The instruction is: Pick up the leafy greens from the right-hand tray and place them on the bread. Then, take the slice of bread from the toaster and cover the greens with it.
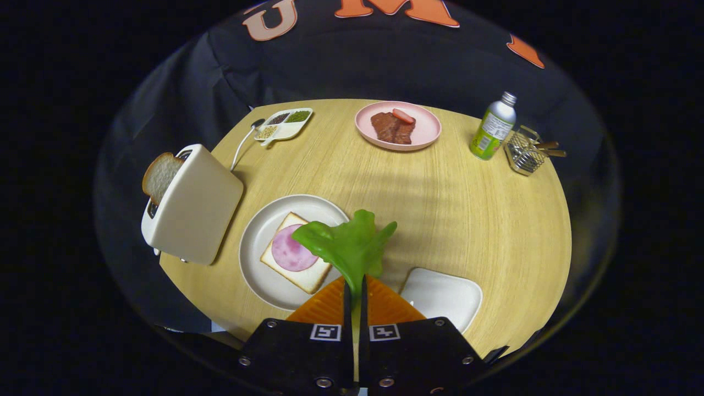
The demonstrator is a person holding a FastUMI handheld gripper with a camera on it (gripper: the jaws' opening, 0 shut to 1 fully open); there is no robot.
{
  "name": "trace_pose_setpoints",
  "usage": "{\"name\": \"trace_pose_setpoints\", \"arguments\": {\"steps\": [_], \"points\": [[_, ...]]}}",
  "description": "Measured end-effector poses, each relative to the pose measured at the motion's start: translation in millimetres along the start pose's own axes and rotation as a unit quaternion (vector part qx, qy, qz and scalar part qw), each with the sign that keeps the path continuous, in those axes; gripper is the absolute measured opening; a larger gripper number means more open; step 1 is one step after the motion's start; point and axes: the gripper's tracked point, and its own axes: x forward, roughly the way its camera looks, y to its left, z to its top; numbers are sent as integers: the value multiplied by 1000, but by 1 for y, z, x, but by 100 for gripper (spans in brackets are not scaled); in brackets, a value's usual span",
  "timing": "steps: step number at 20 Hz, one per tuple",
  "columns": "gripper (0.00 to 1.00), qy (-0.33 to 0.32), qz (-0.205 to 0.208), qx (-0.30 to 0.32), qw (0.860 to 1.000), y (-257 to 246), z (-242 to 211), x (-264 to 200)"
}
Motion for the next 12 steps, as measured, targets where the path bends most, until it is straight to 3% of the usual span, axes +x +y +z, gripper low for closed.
{"name": "trace_pose_setpoints", "arguments": {"steps": [9,12], "points": [[4,26,16,-16,999,55,18,54],[11,47,26,-9,998,73,13,68]]}}
